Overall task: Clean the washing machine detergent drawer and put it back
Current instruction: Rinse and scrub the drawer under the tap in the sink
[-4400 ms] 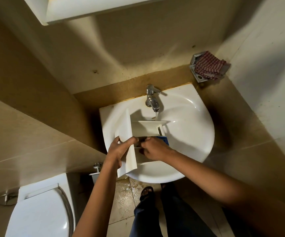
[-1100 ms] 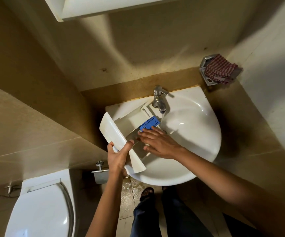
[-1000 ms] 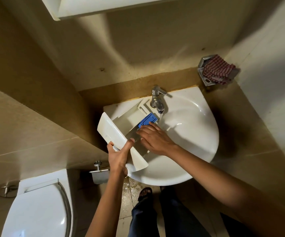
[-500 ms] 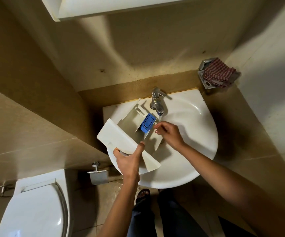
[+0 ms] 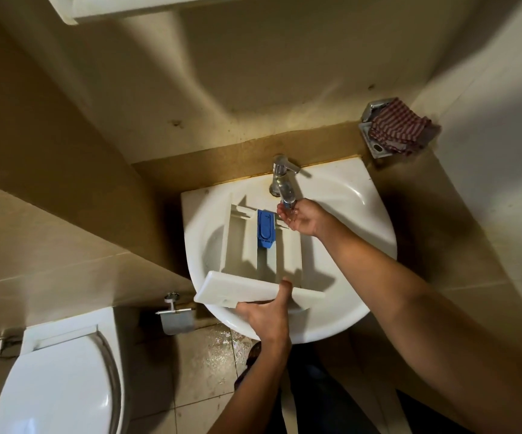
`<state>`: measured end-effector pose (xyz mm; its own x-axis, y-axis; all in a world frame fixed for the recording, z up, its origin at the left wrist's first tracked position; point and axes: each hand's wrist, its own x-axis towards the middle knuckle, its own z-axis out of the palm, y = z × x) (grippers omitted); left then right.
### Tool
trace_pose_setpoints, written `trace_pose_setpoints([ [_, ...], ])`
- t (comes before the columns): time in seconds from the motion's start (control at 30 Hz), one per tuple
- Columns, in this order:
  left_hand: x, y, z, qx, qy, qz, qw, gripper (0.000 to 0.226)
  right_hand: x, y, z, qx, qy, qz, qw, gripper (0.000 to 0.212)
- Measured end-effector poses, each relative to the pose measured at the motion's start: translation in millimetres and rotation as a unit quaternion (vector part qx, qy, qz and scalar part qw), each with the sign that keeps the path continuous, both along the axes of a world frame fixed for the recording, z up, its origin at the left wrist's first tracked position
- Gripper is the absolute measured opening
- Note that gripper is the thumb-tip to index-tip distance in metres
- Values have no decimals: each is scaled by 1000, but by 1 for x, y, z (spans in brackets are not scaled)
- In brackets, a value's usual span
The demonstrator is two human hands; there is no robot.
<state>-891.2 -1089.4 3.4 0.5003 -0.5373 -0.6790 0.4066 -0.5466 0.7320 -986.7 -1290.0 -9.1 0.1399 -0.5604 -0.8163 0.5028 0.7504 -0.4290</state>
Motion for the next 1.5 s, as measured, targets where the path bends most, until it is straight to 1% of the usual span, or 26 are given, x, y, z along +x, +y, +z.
trace_pose_setpoints([
  [0.23, -5, 0, -4, 8, 11, 6, 1000, 95, -5, 1, 5, 12, -37, 30, 999, 28],
  [0.33, -5, 0, -6, 18, 8, 4, 1000, 101, -8, 10, 4, 10, -37, 53, 998, 24],
  [0.4, -5, 0, -7, 18, 8, 2, 1000, 102, -8, 21, 5, -8, 5, 157, 988, 17],
  [0.43, -4, 1, -8, 16, 9, 1, 1000, 101, -9, 27, 5, -31, 48, 244, 968, 15],
  [0.47, -3, 1, -9, 15, 10, 0, 1000, 101, -9, 33, 7, -66, 97, 348, 930, 14],
  [0.5, -3, 1, -9, 12, 12, -1, 1000, 101, -8, 38, 10, -104, 141, 455, 873, 13],
  [0.53, -2, 1, -10, 11, 15, -1, 1000, 101, -7, 43, 13, -135, 177, 559, 799, 14],
  [0.6, -2, 2, -12, 15, 21, 2, 1000, 99, -1, 50, 17, -192, 252, 721, 616, 21],
  [0.63, -2, 3, -13, 16, 25, 4, 1000, 99, 3, 52, 18, -228, 295, 762, 529, 22],
  [0.67, -2, 3, -14, 15, 30, 6, 999, 100, 7, 53, 20, -267, 343, 777, 456, 22],
  [0.73, -1, 3, -15, 16, 36, 8, 999, 103, 9, 50, 19, -367, 441, 753, 322, 25],
  [0.77, -1, 2, -15, 18, 37, 8, 999, 102, 6, 48, 16, -405, 474, 734, 269, 32],
  [0.8, -1, 2, -15, 19, 37, 7, 999, 100, 3, 47, 12, -416, 496, 723, 241, 44],
  [0.83, 0, 2, -16, 21, 36, 5, 999, 98, -1, 48, 10, -412, 504, 722, 234, 56],
  [0.87, 1, 2, -17, 23, 35, 2, 999, 94, -4, 51, 8, -409, 503, 726, 229, 62],
  [0.93, 2, 4, -20, 30, 33, 1, 999, 87, -8, 64, 3, -414, 480, 741, 220, 58],
  [0.97, 3, 4, -21, 32, 33, 2, 999, 85, -10, 71, 1, -426, 457, 748, 224, 52],
  [1.03, 3, 4, -21, 36, 35, 2, 999, 84, -18, 83, 1, -458, 394, 752, 262, 36],
  [1.1, 3, 5, -21, 40, 38, -1, 998, 79, -31, 86, 4, -486, 345, 747, 293, 29],
  [1.17, 4, 6, -22, 45, 32, -7, 998, 76, -41, 79, 11, -506, 323, 742, 298, 28],
  [1.23, 5, 7, -23, 41, 32, -11, 999, 76, -44, 68, 12, -528, 350, 723, 276, 30],
  [1.3, 6, 7, -24, 36, 44, -9, 998, 78, -40, 57, 7, -546, 428, 670, 263, 29],
  [1.37, 4, 5, -22, 33, 55, -3, 998, 81, -32, 50, 1, -506, 521, 637, 257, 28],
  [1.4, 3, 5, -21, 32, 55, 0, 998, 83, -27, 51, -2, -476, 547, 637, 263, 33],
  [1.43, 2, 4, -19, 29, 56, 5, 998, 86, -22, 54, -5, -453, 550, 645, 277, 40],
  [1.5, 0, 4, -18, 17, 59, 21, 998, 91, -16, 67, -10, -438, 506, 669, 323, 48],
])
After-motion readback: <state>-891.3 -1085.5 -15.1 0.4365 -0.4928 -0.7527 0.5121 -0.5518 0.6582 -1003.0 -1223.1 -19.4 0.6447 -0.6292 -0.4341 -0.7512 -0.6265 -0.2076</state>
